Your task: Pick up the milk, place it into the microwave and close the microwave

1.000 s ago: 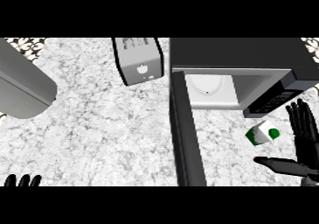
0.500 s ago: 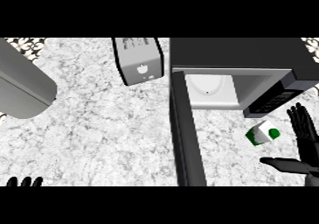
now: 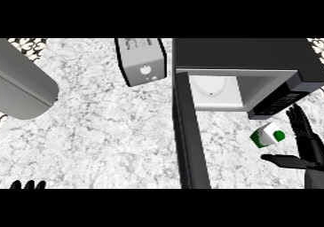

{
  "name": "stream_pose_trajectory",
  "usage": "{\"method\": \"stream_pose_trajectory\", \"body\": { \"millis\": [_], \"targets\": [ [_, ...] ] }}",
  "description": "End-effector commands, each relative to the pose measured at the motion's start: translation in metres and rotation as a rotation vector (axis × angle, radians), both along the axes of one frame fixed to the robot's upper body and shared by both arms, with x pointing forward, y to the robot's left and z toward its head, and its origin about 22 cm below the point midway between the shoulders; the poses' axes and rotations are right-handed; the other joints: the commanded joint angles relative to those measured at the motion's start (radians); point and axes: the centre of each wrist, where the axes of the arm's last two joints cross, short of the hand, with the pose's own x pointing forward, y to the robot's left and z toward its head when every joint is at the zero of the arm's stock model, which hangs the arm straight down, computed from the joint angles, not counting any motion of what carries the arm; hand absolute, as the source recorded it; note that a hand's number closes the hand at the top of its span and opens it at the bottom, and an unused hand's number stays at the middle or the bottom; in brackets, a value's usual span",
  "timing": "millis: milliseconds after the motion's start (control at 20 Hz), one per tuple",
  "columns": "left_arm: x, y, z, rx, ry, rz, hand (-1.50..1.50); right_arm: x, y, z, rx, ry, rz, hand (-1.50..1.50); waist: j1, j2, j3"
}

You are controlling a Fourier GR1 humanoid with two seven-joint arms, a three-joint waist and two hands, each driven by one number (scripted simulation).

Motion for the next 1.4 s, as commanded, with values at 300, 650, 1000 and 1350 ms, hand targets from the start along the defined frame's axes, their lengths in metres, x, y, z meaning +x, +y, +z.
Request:
{"method": "stream_pose_trajectory", "body": {
  "millis": [300, 650, 1000, 1350],
  "targets": [
    [0.012, 0.008, 0.009, 0.009, -0.006, 0.005, -1.5, -0.004, -0.014, -0.019, 0.016, 0.064, 0.045, -1.5, 0.007, 0.007, 0.002],
    [0.0, 0.007, -0.009, -0.004, 0.009, 0.003, -1.5, -0.007, 0.001, -0.031, 0.085, 0.093, 0.1, -1.5, 0.008, 0.003, 0.002],
    [0.003, -0.001, -0.013, 0.001, -0.008, 0.008, -1.5, -0.005, 0.008, -0.035, 0.087, 0.05, 0.07, -1.5, 0.011, 0.006, 0.003],
    [0.001, 0.005, -0.006, 0.001, 0.008, 0.003, -1.5, -0.003, 0.006, -0.032, 0.223, 0.016, 0.092, 1.5, 0.01, 0.006, 0.004]
  ]
}}
